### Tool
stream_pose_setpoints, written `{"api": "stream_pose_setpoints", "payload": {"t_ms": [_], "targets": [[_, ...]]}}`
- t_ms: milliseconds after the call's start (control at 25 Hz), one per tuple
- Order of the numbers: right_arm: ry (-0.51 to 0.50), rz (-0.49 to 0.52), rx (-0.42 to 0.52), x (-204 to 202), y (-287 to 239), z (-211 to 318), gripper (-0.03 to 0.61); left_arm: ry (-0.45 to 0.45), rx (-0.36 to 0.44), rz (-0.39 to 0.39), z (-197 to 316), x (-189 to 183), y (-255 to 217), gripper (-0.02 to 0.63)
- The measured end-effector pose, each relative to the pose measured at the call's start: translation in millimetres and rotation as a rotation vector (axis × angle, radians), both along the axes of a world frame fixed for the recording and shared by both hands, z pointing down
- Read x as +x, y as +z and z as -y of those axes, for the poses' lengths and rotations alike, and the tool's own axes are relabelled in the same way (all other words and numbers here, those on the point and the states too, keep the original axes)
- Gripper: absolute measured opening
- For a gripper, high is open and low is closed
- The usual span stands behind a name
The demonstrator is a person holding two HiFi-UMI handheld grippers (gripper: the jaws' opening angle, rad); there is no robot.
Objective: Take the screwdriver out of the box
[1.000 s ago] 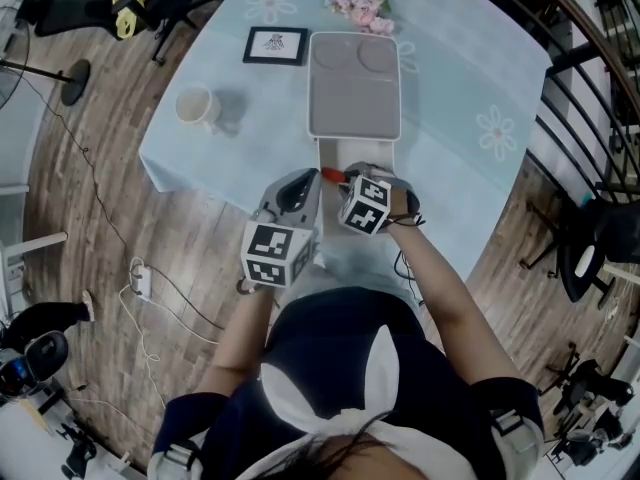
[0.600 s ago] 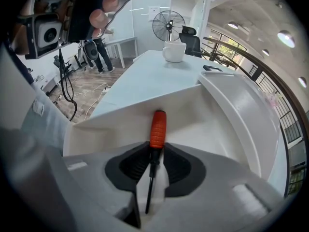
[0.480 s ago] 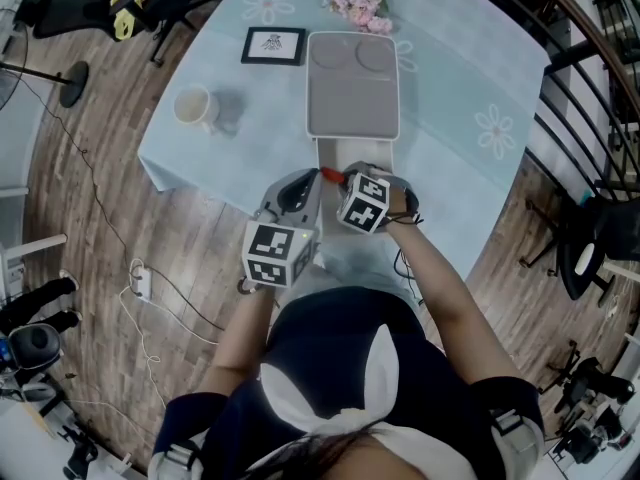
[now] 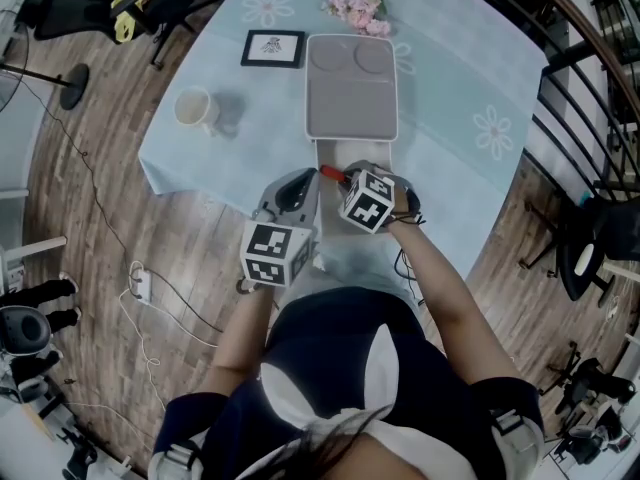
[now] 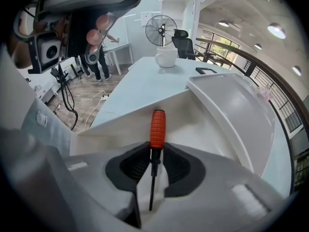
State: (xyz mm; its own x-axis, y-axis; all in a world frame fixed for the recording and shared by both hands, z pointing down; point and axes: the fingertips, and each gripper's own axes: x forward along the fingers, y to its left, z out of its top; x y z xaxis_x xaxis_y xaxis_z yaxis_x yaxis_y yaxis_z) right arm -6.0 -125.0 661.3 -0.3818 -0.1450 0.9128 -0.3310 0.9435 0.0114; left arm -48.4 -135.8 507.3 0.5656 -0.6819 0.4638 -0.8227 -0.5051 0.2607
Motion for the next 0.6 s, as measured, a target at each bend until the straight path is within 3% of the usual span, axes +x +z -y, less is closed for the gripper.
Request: {"api": "stream_pose_setpoints", "payload": {"t_ms": [600], "targets": [[0.038,0.069,0.019,-1,-26,-1,0.081,-0.01,0.026,0.009,-4,-3,-6,0.017]]}}
